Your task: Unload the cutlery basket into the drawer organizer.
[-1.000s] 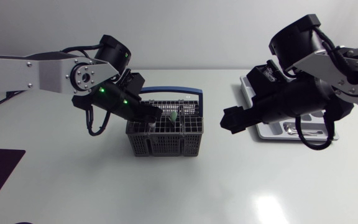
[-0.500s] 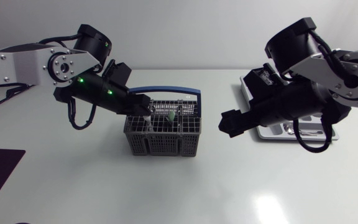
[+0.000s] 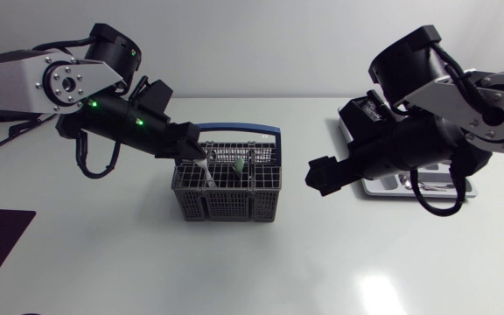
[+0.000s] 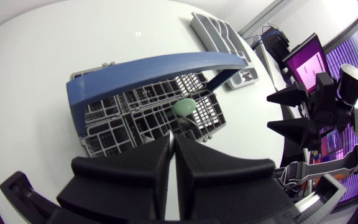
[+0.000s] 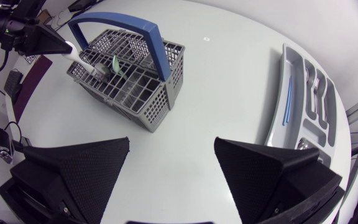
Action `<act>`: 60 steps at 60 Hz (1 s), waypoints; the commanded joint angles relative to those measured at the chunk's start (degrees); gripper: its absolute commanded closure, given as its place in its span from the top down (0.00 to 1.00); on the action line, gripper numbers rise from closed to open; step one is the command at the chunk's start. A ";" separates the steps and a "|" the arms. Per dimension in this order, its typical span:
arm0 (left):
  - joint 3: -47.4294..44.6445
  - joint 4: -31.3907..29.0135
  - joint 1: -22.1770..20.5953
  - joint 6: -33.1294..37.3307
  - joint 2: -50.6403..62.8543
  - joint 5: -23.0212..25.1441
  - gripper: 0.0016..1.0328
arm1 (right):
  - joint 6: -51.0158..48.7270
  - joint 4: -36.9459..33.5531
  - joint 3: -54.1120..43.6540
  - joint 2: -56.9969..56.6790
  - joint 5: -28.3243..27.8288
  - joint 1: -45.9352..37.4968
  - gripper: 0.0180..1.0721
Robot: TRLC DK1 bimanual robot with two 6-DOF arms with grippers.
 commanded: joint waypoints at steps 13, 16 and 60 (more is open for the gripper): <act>1.32 -1.62 0.07 -1.71 -5.09 0.77 0.04 | 0.79 -0.82 -1.07 -1.08 0.58 0.92 0.94; 1.41 -2.14 -0.11 -1.80 -5.97 0.77 0.03 | 0.79 -0.82 -1.15 -1.34 0.58 1.01 0.94; -5.10 -3.46 -6.61 6.28 -19.41 -0.02 0.04 | -12.92 6.12 -9.42 -10.92 -4.08 2.50 0.93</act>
